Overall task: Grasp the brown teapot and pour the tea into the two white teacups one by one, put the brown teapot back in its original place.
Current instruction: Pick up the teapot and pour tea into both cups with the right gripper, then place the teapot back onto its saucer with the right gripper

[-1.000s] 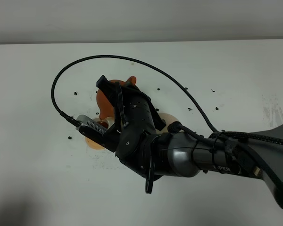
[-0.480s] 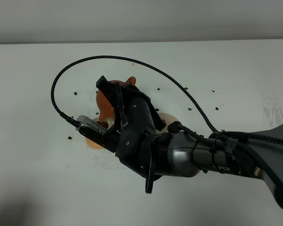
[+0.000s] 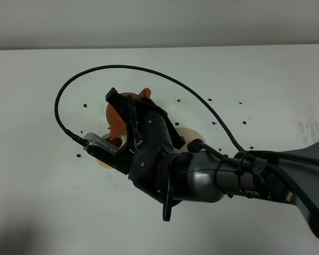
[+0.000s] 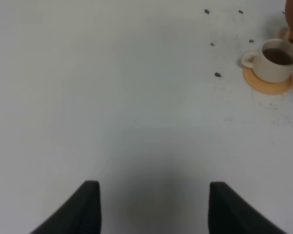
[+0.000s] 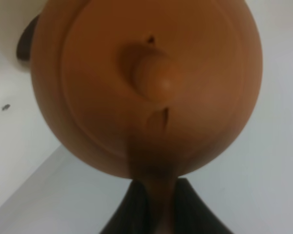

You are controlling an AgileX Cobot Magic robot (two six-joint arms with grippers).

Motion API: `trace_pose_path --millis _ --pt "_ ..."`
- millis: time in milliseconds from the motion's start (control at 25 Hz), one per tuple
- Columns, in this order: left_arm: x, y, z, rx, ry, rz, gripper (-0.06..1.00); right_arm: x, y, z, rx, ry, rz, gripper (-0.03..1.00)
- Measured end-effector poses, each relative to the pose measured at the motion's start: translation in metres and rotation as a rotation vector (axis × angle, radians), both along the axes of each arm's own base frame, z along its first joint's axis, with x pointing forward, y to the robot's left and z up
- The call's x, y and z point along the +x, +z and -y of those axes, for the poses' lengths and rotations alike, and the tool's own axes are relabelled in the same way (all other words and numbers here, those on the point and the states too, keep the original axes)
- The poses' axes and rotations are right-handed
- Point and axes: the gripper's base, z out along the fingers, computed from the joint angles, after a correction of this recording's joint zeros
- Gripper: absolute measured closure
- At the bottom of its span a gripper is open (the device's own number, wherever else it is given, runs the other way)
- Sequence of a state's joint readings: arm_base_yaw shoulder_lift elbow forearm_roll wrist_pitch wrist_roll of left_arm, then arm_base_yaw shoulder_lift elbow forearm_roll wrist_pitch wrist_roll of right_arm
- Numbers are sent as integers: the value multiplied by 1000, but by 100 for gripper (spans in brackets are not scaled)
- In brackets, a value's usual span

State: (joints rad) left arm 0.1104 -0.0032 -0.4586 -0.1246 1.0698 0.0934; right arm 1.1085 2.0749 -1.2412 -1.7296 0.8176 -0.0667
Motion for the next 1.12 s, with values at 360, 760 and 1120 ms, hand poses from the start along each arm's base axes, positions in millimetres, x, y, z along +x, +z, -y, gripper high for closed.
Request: trace_pose_path --millis 360,760,1120 --pt "0 0 0 0 0 0 43 3 19 -3 160 -66 12 85" --pt "0 0 0 0 0 0 43 -7 49 15 408 -287 -192 85" --pt "0 0 0 0 0 0 43 -39 69 33 764 -670 -617 85"
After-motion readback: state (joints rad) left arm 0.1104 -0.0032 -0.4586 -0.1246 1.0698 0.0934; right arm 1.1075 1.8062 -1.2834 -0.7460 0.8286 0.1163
